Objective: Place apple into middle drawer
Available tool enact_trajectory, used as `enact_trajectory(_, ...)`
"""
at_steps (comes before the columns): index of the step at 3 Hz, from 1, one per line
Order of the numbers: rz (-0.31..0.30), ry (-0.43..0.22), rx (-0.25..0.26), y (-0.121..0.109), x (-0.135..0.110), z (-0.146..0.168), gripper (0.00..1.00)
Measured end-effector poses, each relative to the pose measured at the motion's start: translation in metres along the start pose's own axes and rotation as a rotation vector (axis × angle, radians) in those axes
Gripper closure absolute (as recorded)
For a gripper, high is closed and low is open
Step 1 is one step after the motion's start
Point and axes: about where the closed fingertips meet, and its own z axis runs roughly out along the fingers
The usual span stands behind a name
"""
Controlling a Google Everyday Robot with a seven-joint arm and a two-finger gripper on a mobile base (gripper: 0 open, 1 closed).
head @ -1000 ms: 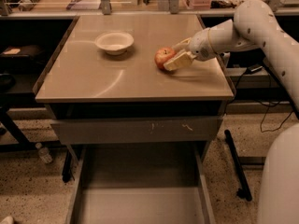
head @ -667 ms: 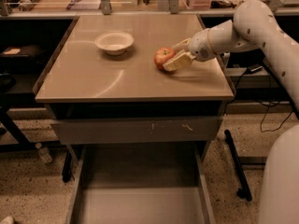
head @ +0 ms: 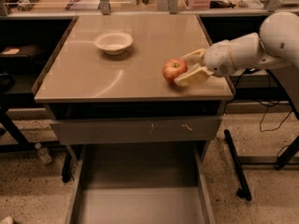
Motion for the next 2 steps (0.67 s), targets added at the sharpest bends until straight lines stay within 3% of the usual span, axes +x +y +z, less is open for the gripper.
enact_trajectory(2,-0.088,0.041,0.059,0.098,0.043,-0.071,1.0)
